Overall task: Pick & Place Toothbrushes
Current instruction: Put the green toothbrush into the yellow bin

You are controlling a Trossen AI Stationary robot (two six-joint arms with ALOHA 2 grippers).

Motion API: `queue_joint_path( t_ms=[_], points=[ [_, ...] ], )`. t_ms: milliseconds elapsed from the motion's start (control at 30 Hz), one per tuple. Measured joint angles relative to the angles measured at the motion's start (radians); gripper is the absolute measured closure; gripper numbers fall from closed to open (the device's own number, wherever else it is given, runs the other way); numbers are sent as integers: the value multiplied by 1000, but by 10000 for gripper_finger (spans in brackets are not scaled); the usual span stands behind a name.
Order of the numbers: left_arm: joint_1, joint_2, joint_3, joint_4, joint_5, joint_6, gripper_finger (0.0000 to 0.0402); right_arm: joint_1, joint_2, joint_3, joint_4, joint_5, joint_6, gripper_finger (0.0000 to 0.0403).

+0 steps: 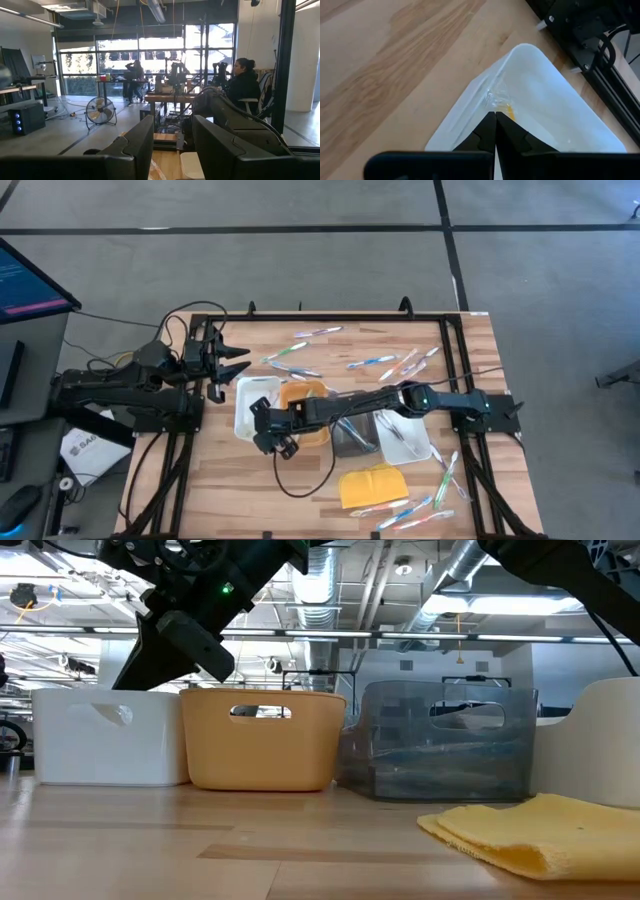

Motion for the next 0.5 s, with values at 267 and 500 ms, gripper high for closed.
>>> queue_joint_path(
  t_ms=[267,500],
  points=[
    [0,0,0,0,0,0,271,0,0,0,0,1,-3,403],
    [0,0,0,0,0,0,271,0,0,0,0,1,4,403]
  ],
)
